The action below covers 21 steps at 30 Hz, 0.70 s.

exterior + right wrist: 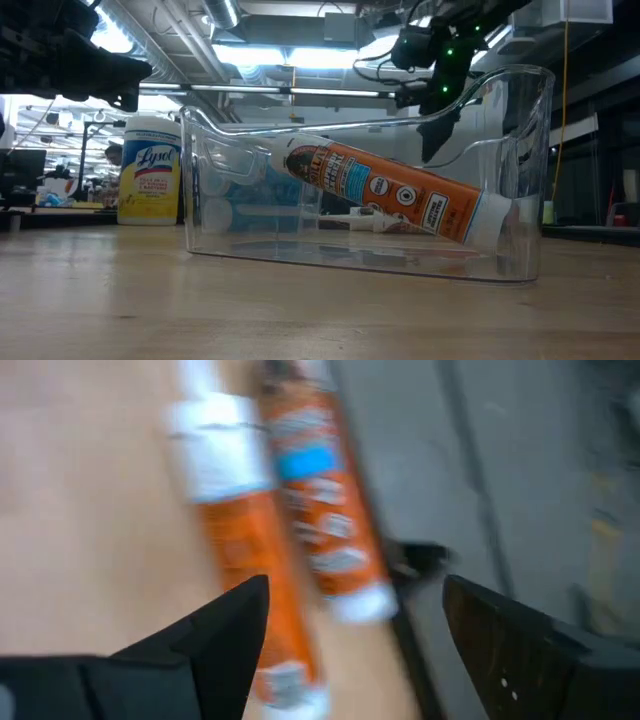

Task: Pick & place silicon tubes, Sealant and Lysol wipes
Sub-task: Put the bottom orange sealant into the bottom transparent bin

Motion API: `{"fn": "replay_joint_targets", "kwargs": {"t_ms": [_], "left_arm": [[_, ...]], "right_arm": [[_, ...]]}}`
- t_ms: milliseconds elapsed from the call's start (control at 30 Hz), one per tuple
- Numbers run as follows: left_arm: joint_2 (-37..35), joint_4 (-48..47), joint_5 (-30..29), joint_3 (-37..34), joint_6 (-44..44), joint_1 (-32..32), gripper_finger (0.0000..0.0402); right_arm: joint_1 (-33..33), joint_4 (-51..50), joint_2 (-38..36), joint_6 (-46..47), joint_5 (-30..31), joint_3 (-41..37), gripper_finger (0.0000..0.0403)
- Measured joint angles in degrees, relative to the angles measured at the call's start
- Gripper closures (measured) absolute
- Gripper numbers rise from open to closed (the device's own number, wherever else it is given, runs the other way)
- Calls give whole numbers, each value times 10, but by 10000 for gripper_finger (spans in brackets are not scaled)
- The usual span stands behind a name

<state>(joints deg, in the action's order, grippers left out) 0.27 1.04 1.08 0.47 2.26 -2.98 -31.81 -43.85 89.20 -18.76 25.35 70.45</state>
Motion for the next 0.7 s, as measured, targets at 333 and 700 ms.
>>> {"fn": "replay_joint_targets", "kwargs": {"t_ms": [333, 700], "left_arm": [[0, 0, 0, 0, 0, 0, 395], [0, 0, 0, 0, 0, 0, 393]], "right_arm": [[-12, -2, 4, -106, -136, -47, 105], [-49, 47, 18, -170, -145, -106, 105]]}}
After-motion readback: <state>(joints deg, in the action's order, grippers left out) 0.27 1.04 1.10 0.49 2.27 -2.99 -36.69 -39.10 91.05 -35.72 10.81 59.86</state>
